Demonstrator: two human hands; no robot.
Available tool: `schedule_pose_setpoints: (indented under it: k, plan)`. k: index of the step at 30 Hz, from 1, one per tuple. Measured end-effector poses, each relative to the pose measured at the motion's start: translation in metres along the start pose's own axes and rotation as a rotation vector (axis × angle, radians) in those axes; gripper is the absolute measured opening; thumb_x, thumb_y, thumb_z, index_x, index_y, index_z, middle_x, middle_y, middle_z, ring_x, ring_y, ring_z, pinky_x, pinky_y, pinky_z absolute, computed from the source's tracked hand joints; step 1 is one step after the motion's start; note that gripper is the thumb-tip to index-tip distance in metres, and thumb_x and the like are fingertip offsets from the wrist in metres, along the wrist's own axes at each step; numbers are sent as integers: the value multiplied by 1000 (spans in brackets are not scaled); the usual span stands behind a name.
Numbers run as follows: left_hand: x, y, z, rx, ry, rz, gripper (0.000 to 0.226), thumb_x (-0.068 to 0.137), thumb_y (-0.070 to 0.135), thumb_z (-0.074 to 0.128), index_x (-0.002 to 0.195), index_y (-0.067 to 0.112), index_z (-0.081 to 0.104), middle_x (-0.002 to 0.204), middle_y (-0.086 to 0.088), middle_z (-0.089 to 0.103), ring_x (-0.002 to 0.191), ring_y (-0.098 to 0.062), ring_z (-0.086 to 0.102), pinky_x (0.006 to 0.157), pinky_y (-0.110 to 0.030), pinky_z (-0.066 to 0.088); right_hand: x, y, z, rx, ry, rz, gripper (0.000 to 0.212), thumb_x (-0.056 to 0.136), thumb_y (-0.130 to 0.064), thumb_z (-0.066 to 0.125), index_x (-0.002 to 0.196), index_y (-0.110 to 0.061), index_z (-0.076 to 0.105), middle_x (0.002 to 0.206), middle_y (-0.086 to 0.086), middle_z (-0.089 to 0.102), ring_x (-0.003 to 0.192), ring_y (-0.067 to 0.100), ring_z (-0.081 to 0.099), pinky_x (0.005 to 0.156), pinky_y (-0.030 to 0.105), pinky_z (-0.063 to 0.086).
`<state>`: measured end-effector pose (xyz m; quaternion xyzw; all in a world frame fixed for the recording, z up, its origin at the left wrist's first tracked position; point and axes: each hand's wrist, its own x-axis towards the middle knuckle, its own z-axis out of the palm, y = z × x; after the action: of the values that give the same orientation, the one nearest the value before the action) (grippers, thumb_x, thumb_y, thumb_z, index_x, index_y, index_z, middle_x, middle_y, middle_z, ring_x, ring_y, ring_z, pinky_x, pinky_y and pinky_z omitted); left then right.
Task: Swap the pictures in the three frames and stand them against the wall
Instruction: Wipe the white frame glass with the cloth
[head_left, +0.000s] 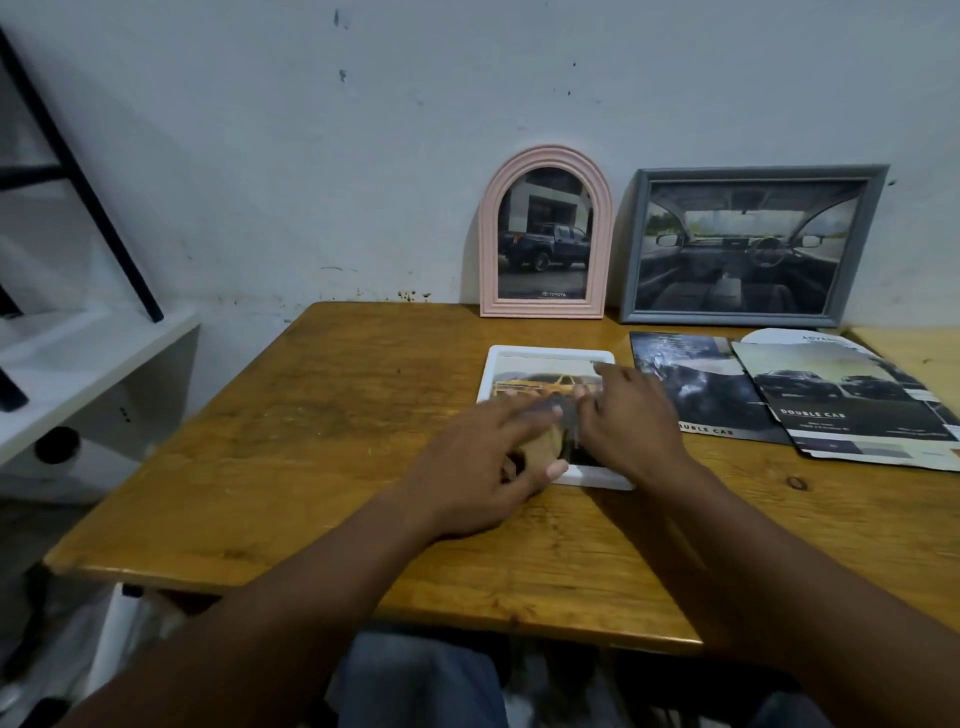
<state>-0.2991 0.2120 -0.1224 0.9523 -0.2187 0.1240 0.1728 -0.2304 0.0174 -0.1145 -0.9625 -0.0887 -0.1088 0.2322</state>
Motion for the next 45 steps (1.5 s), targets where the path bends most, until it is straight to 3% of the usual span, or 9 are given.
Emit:
schedule_pose_setpoints:
  k: [8, 18, 26, 30, 35, 37, 40, 43, 45]
  plan:
    - [-23, -20, -9, 113, 14, 46, 49, 105, 48, 34, 145, 29, 55, 154, 2, 48, 142, -17, 43, 111, -40, 42, -9, 4, 8, 7, -155, -101, 54, 106, -30, 34, 152, -2, 26, 160, 21, 24, 151, 32, 14, 121, 40, 15]
    - [41, -34, -7, 22, -269, -388, 58, 110, 42, 21, 163, 25, 6, 171, -1, 1, 157, -21, 1, 124, -41, 6, -7, 7, 14, -22, -160, -137, 50, 105, -33, 30, 147, -6, 36, 157, 21, 29, 151, 33, 11, 123, 44, 17]
    - [116, -60, 7, 19, -312, -474, 61, 110, 44, 21, 163, 23, -1, 170, -3, -8, 156, -25, -7, 124, -45, 1, -9, 6, 12, -73, -99, -228, 87, 86, -52, -5, 146, -6, 37, 157, 22, 31, 151, 32, 14, 121, 31, -1]
    - [129, -59, 9, 86, -349, -377, 60, 110, 44, 21, 163, 23, 1, 170, -3, -7, 156, -25, -9, 124, -45, -1, -9, 5, 12, -47, -89, -211, 69, 96, -43, 12, 152, -6, 29, 158, 17, 32, 152, 28, 15, 117, 25, -4]
    - [153, -25, 22, 40, -392, -238, 58, 110, 39, 23, 163, 22, 5, 171, -5, -2, 156, -26, -6, 124, -46, -1, -10, 7, 13, 74, -41, -149, 56, 102, -23, 40, 152, -3, 25, 155, 16, 37, 148, 27, 27, 117, 24, 17]
    - [162, -11, 29, -17, -407, -210, 57, 111, 35, 24, 163, 22, 7, 171, -5, -1, 156, -26, -5, 123, -45, -1, -10, 8, 13, 146, 0, -134, 45, 99, -17, 42, 142, -6, 35, 139, 12, 51, 128, 28, 50, 96, 26, 46]
    - [167, -10, 26, -182, -392, -233, 55, 111, 29, 26, 163, 27, 10, 171, -2, 4, 157, -23, -5, 123, -41, -3, -7, 10, 7, 205, -13, -96, 31, 98, -15, 44, 128, -16, 39, 110, 3, 57, 84, 17, 54, 55, 18, 35]
    - [152, -22, 11, -309, -220, -306, 57, 110, 28, 30, 162, 35, 8, 170, 5, 6, 156, -19, -7, 123, -40, -3, 11, 14, -3, 185, -15, -83, 33, 100, -24, 47, 132, -17, 42, 118, 7, 60, 104, 22, 57, 78, 32, 49]
    - [135, -32, 3, -280, -110, -372, 59, 110, 29, 34, 162, 35, 9, 170, 6, 5, 156, -18, -7, 123, -42, -1, 32, 13, -3, 19, 18, -156, 43, 100, -34, 48, 140, -19, 43, 144, 5, 48, 134, 24, 41, 105, 42, 38]
